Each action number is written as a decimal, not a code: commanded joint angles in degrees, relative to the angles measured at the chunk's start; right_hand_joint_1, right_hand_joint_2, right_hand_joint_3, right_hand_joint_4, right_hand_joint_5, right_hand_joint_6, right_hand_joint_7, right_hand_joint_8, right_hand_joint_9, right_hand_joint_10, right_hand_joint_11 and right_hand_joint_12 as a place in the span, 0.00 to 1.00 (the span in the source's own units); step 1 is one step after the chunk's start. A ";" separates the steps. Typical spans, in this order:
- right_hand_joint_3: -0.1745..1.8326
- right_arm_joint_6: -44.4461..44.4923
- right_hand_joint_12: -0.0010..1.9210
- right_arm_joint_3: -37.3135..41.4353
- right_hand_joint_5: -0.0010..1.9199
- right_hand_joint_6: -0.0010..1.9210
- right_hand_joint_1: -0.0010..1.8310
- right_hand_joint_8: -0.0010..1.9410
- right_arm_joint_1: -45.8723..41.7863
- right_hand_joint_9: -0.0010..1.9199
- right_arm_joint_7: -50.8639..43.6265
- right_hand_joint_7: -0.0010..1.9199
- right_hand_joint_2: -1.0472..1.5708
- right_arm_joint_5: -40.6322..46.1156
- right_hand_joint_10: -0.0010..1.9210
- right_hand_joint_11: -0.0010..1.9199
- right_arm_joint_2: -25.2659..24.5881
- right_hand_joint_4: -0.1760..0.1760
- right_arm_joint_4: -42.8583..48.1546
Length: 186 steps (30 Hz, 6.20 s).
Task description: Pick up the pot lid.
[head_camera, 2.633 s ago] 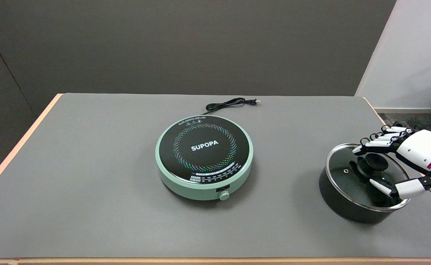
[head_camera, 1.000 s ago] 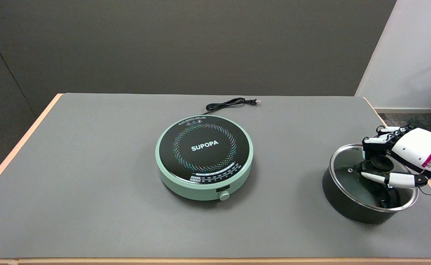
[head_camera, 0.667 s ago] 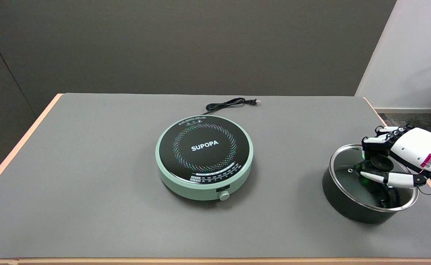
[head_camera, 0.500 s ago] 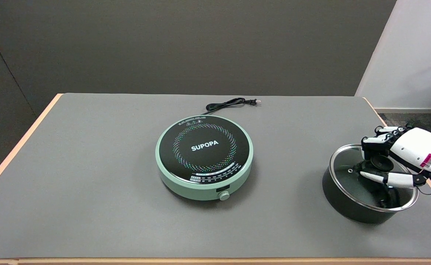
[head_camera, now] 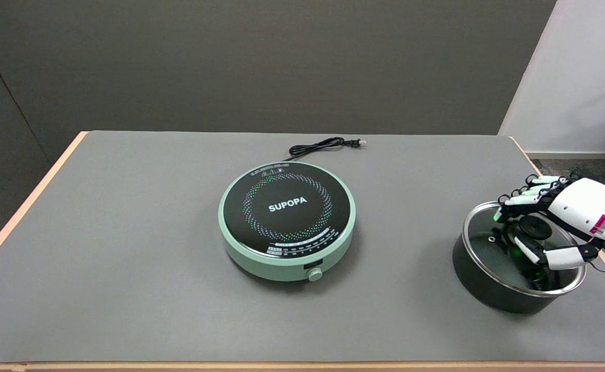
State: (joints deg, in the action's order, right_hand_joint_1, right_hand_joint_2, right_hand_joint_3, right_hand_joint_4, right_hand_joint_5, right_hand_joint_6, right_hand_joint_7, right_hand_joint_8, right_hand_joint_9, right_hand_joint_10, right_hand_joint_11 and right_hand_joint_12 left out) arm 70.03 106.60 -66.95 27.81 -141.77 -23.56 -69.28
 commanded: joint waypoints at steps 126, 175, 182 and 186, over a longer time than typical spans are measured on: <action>0.53 4.09 0.52 -8.08 0.36 0.48 0.54 0.37 4.67 0.45 5.25 0.47 0.66 0.31 0.47 0.31 8.28 1.00 11.36; 0.48 2.93 0.66 8.12 0.34 0.73 0.75 0.66 1.19 0.44 6.96 0.50 0.68 0.22 0.86 0.36 8.52 1.00 8.12; 0.48 1.70 0.66 13.62 0.34 0.73 0.75 0.67 -1.33 0.44 9.90 0.50 0.68 0.53 0.87 0.36 10.10 1.00 8.19; 0.49 0.77 0.66 15.39 0.34 0.74 0.75 0.67 -0.64 0.44 12.90 0.50 0.68 1.52 0.87 0.36 11.76 1.00 8.66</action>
State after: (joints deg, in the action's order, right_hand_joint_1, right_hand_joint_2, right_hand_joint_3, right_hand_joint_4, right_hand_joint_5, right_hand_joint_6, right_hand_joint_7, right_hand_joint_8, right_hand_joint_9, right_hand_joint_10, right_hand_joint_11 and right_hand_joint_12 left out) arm 73.21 112.30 -64.86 34.82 -141.06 -14.84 -60.60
